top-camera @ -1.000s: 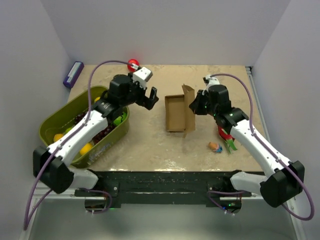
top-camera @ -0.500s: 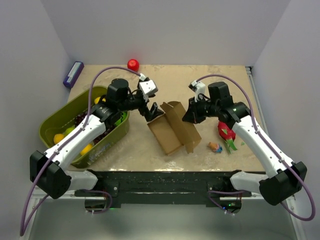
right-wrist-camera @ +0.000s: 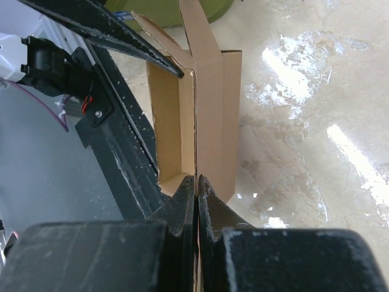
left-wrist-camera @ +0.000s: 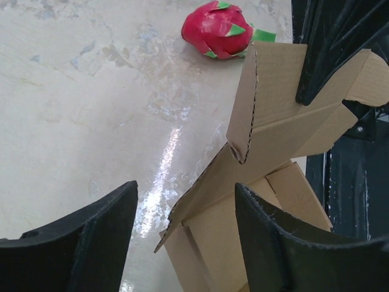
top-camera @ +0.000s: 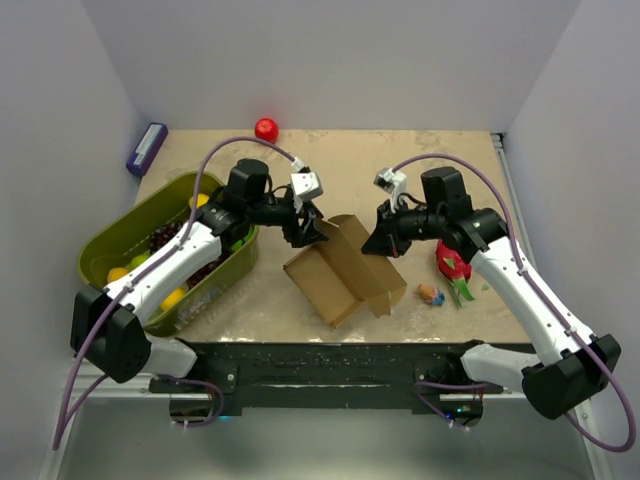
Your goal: Fold the paper box
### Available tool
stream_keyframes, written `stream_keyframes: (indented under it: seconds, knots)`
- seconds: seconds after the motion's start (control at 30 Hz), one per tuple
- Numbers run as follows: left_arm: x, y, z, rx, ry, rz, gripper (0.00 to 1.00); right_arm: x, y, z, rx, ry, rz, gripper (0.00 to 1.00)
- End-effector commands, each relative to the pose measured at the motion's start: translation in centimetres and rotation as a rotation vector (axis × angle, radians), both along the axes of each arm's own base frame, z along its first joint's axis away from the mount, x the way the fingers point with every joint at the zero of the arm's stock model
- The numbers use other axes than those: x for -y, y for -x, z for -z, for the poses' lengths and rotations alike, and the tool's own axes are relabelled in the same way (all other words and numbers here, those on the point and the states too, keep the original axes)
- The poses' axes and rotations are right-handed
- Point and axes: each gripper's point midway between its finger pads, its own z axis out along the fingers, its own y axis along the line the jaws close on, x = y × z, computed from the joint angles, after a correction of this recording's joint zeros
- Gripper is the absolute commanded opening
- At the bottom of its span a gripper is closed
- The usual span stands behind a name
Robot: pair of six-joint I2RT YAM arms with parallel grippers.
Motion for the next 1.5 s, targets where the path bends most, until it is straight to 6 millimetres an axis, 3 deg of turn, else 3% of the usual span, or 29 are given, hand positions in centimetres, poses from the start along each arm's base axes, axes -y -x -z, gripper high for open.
stream_keyframes:
  seconds: [0.0,0.1,0.2,0.23,0.3,0.33,0.4,0.43,0.5,0.7,0.8,0.9,0.93,1.0,1.03,1.17,1.33,1.47]
  knots:
    - [0.3,0.5,-1.4,0.022,0.034,0.052,0.56,-0.3,0.6,-2.3,0.054,-0.039,-0.038,0.00]
    - [0.5,0.8,-1.1,0.007,0.037,0.072,0.42,-0.3,0.5,-2.2,0.051,-0.035,-0.036,0.00]
    - [0.6,0.9,-0.7,-0.004,0.034,0.081,0.17,-0.1,0.2,-2.0,0.051,-0.025,-0.024,0.00]
    - [0.7,1.0,-0.8,0.000,0.035,0.085,0.02,-0.1,0.1,-1.9,0.050,-0.021,-0.021,0.00]
    - [0.9,1.0,-0.4,-0.002,0.030,0.084,0.00,0.0,-0.1,-2.0,0.063,-0.015,-0.008,0.02]
    - [1.0,1.1,-0.2,0.003,0.024,0.081,0.00,0.1,-0.2,-2.0,0.065,-0.010,0.004,0.23]
    - [0.8,0.2,0.0,0.023,0.009,0.026,0.00,0.9,-1.3,-1.8,0.069,0.021,0.092,0.51]
    - [0.5,-0.5,0.2,0.027,0.006,-0.016,0.00,1.5,-2.0,-1.6,0.074,0.042,0.152,0.77]
    - [-0.1,-2.1,0.9,0.034,-0.021,-0.124,0.00,3.6,-3.7,-1.3,0.082,0.094,0.334,0.90]
    - [-1.1,-5.7,3.4,-0.004,-0.030,-0.348,0.00,10.2,-6.5,-1.3,0.067,0.131,0.748,0.94]
    - [-1.1,-6.9,3.4,0.004,0.033,-0.424,0.00,11.4,-5.7,-0.3,0.046,0.146,0.819,0.94]
    - [-2.4,-7.9,3.5,0.026,0.041,-0.531,0.00,12.7,-3.6,2.5,-0.027,0.189,0.874,0.93]
    - [-2.9,-7.9,3.7,0.031,0.038,-0.557,0.00,13.4,-2.8,4.3,-0.060,0.229,0.900,0.92]
    - [-3.6,-8.3,3.8,0.039,0.035,-0.603,0.00,14.0,-1.4,6.0,-0.104,0.244,0.934,0.92]
    - [-3.7,-8.4,3.7,0.043,0.037,-0.612,0.00,14.3,-0.6,8.0,-0.147,0.282,0.937,0.91]
    - [-3.6,-8.5,3.7,0.038,0.035,-0.610,0.00,13.4,-0.3,9.3,-0.243,0.237,0.987,0.89]
    - [-3.6,-8.2,3.2,0.035,0.041,-0.605,0.00,15.4,0.0,13.0,-0.282,0.295,1.139,0.96]
    - [-3.6,-8.2,2.8,0.020,0.048,-0.614,0.00,17.6,0.1,13.6,-0.316,0.368,1.331,0.99]
